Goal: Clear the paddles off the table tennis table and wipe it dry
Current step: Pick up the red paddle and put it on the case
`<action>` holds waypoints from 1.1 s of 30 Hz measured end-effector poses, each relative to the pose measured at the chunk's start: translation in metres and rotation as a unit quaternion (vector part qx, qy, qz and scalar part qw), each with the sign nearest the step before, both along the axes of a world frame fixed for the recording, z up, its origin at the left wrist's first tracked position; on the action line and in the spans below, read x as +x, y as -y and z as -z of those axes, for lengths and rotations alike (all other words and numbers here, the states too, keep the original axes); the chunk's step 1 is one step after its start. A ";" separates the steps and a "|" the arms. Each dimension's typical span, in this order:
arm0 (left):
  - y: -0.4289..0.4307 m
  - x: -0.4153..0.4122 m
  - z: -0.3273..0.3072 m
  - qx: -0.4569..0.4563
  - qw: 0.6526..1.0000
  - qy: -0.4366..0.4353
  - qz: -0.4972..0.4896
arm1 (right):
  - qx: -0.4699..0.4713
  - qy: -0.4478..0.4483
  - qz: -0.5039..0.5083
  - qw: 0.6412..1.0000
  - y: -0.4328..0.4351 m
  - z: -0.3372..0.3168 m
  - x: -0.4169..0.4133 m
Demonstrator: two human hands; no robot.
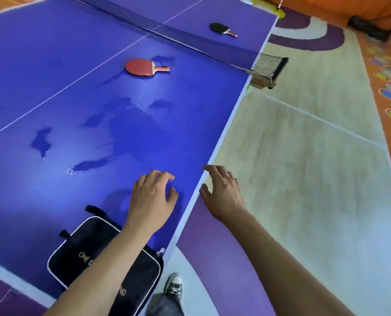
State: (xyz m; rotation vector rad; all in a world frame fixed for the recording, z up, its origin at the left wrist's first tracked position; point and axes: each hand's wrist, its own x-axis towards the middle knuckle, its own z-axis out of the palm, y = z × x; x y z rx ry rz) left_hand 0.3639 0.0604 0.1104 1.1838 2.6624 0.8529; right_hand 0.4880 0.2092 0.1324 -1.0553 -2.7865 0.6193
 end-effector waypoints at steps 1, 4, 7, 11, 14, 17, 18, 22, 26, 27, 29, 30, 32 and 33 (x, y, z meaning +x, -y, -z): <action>-0.010 -0.004 -0.003 0.002 1.000 0.003 -0.008 | -0.007 0.000 -0.001 1.000 -0.013 -0.001 -0.008; -0.033 -0.014 -0.012 0.001 1.000 0.003 -0.021 | -0.020 -0.003 -0.012 1.000 -0.042 -0.002 -0.024; -0.066 -0.029 -0.014 -0.003 0.999 -0.002 -0.054 | -0.036 -0.005 -0.042 0.998 -0.085 0.005 -0.052; -0.115 -0.051 -0.012 -0.022 0.995 0.000 -0.100 | -0.053 -0.001 -0.090 0.995 -0.144 0.018 -0.083; -0.157 -0.064 -0.011 -0.040 0.990 0.011 -0.135 | -0.071 0.006 -0.118 0.990 -0.200 0.025 -0.098; -0.201 -0.074 -0.011 -0.050 0.983 0.007 -0.175 | -0.077 0.010 -0.152 0.985 -0.260 0.028 -0.119; -0.216 -0.078 -0.010 -0.051 0.980 0.004 -0.191 | -0.078 0.011 -0.167 0.983 -0.280 0.028 -0.129; -0.264 -0.087 -0.014 -0.026 0.967 0.019 -0.254 | -0.071 0.007 -0.211 0.975 -0.337 0.027 -0.179; -0.298 -0.108 -0.016 -0.033 0.958 0.056 -0.280 | -0.085 0.007 -0.251 0.964 -0.372 0.029 -0.229; -0.304 -0.116 -0.015 -0.037 0.956 0.064 -0.285 | -0.087 0.009 -0.262 0.961 -0.379 0.032 -0.241; -0.316 -0.135 -0.008 -0.046 0.950 0.073 -0.300 | -0.084 0.025 -0.289 0.953 -0.395 0.040 -0.270; -0.323 -0.146 -0.005 -0.051 0.948 0.072 -0.305 | -0.078 0.037 -0.298 0.951 -0.404 0.044 -0.285; -0.337 -0.166 0.000 -0.057 0.947 0.066 -0.309 | -0.065 0.063 -0.309 0.947 -0.421 0.051 -0.311; -0.345 -0.176 0.002 -0.056 0.945 0.065 -0.316 | -0.058 0.071 -0.318 0.944 -0.430 0.052 -0.323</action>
